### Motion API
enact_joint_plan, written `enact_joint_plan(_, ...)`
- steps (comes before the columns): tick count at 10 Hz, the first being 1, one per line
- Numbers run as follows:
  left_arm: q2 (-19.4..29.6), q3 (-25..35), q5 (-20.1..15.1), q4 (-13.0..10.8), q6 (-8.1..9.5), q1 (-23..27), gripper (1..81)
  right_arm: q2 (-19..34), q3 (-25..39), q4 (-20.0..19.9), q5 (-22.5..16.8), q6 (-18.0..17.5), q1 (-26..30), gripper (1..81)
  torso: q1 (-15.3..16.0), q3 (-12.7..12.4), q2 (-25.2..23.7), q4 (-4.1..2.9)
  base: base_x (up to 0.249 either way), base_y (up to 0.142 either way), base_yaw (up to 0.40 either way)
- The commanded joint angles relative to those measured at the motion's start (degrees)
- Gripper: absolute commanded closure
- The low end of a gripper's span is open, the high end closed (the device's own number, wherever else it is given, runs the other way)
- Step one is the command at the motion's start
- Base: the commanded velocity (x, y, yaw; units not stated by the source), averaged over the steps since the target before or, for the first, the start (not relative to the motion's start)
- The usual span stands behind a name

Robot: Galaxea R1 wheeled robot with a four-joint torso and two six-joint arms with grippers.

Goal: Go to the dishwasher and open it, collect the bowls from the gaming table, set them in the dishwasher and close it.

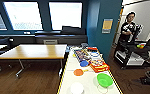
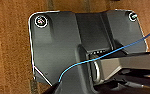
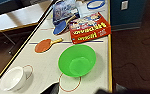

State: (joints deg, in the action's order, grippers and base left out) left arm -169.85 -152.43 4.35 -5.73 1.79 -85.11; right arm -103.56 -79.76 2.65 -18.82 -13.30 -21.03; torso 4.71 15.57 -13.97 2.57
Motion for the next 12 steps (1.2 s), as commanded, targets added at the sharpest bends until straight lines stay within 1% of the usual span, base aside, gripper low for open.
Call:
enact_joint_plan(1, -0.1, 0.0, -3.0, 0.6, 0.41, 2.4, 1.0, -3.5, -4.1, 0.6, -2.0, -0.4, 7.9, 1.0, 0.0, 2.6, 0.0, 0.00, 0.000, 0.000, 0.000)
enact_joint_plan(3, -0.1, 0.0, -3.0, 0.6, 0.93, 2.7, 1.0, -5.4, -5.6, 0.6, -3.9, -0.4, 9.9, 1.0, 0.0, 4.3, 0.0, 0.00, 0.000, 0.000, 0.000)
enact_joint_plan(4, -0.2, 0.0, -2.9, 0.6, 0.93, 2.8, 1.0, -6.6, -6.2, 0.5, -4.5, -0.5, 10.9, 1.0, 0.0, 5.4, 0.0, 0.00, 0.000, 0.000, 0.000)
enact_joint_plan(6, -0.3, 0.0, -3.0, 0.6, 0.93, 2.9, 1.0, -8.4, -7.8, 0.2, -5.5, -0.5, 11.8, 1.0, 0.0, 6.6, 0.1, 0.00, 0.000, 0.000, 0.000)
enact_joint_plan(7, -0.1, 0.0, -3.0, 0.7, 0.93, 2.9, 1.0, -8.5, -8.6, 0.0, -5.5, -0.5, 11.9, 1.0, 0.1, 5.9, 0.1, 0.00, 0.000, 0.000, 0.000)
enact_joint_plan(8, -0.1, 0.0, -3.0, 0.7, 0.93, 2.9, 1.0, -8.9, -9.6, 0.0, -5.6, -0.6, 12.2, 1.0, 0.1, 6.2, 0.1, 0.00, 0.000, 0.000, 0.000)
enact_joint_plan(9, -0.2, 0.0, -3.0, 0.9, 0.93, 2.9, 1.0, -9.8, -11.2, 0.1, -5.6, -1.5, 12.3, 1.0, 0.1, 6.3, 0.1, 0.00, 0.000, 0.000, 0.000)
enact_joint_plan(12, -0.2, -0.1, -3.1, 1.2, 0.93, 2.9, 1.0, -15.9, -18.6, 0.5, -5.6, -1.6, 11.8, 1.0, 0.1, 6.3, 0.1, 0.00, 0.000, 0.000, 0.000)
